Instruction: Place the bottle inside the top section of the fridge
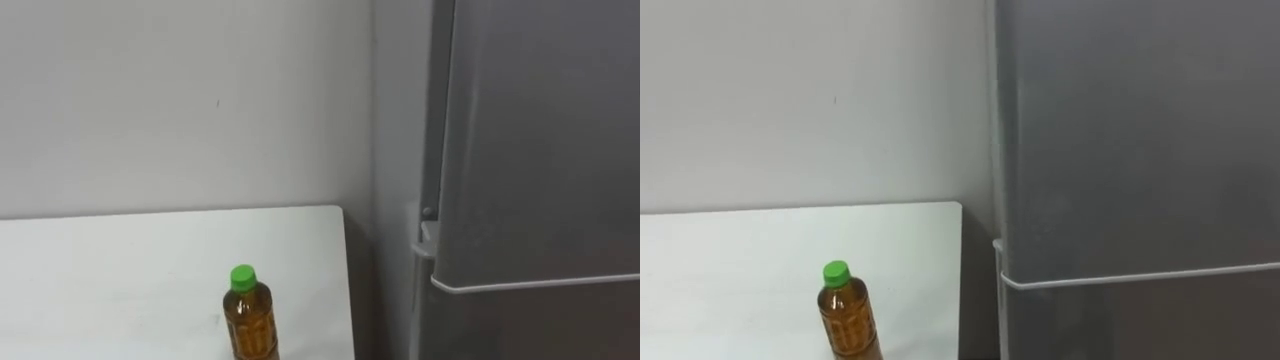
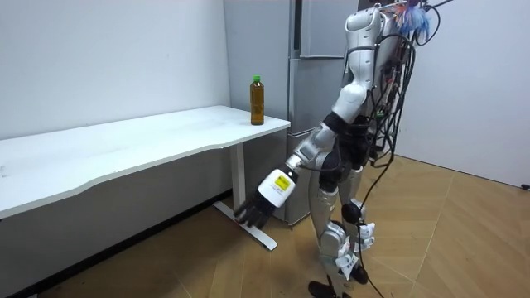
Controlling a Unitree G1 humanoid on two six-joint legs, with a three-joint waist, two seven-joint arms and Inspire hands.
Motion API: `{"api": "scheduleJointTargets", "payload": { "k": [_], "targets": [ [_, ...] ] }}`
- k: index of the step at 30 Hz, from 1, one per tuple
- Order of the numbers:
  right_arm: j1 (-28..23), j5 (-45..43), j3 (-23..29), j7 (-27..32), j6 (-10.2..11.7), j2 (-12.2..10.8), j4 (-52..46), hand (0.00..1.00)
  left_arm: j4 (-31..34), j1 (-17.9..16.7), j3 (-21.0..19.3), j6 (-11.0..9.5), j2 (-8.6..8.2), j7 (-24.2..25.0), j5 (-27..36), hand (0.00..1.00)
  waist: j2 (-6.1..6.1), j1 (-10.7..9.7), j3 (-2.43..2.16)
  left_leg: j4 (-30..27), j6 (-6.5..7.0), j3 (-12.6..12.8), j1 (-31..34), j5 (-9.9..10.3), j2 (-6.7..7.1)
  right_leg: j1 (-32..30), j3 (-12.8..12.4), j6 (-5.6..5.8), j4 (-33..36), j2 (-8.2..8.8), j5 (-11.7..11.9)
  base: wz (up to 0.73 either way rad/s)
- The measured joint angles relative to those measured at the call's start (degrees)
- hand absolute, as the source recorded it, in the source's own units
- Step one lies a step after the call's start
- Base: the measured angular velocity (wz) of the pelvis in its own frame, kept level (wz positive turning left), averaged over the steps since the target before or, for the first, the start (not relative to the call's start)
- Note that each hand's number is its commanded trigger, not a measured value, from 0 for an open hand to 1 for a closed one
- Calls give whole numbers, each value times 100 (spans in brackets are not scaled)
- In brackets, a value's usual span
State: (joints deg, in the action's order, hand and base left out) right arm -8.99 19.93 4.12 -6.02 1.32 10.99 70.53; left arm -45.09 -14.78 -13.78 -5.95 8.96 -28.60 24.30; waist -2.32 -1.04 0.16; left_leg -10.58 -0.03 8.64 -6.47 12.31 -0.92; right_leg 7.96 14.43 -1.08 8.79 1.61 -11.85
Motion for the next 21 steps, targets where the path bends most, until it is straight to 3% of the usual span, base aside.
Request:
{"api": "scheduleJointTargets", "payload": {
  "k": [10, 11, 14, 21],
  "targets": [
    [-50, -261, 7, 18, 11, -5, -187, 0, 808, 113, -17, -329, 79, -591, -15, 0, 26, 13, -24, -4, 1, -3, -46, 0, 14, 36, -39, 2, 13, 11, 0, 0],
    [-62, -270, 7, 32, 21, -27, -187, 0, 1026, 103, -76, -326, 78, -634, -2, 0, -13, 19, -25, -12, 1, -5, -45, -1, 12, 24, -48, 2, 21, 9, 0, 0],
    [-134, -251, 7, 29, 28, -49, -194, 0, 1863, 122, -189, -344, 101, -726, 96, 0, 44, 155, -31, -19, 1, -12, -46, -1, 4, 15, -39, 1, 9, 8, 0, 0],
    [-135, -265, 169, 0, 61, -141, -203, 0, 3262, 305, -531, -385, 134, -864, 98, 0, 63, 142, -27, -69, 2, -174, -3, 0, 19, 13, -31, 0, 17, 6, 0, 2]
  ]
}}
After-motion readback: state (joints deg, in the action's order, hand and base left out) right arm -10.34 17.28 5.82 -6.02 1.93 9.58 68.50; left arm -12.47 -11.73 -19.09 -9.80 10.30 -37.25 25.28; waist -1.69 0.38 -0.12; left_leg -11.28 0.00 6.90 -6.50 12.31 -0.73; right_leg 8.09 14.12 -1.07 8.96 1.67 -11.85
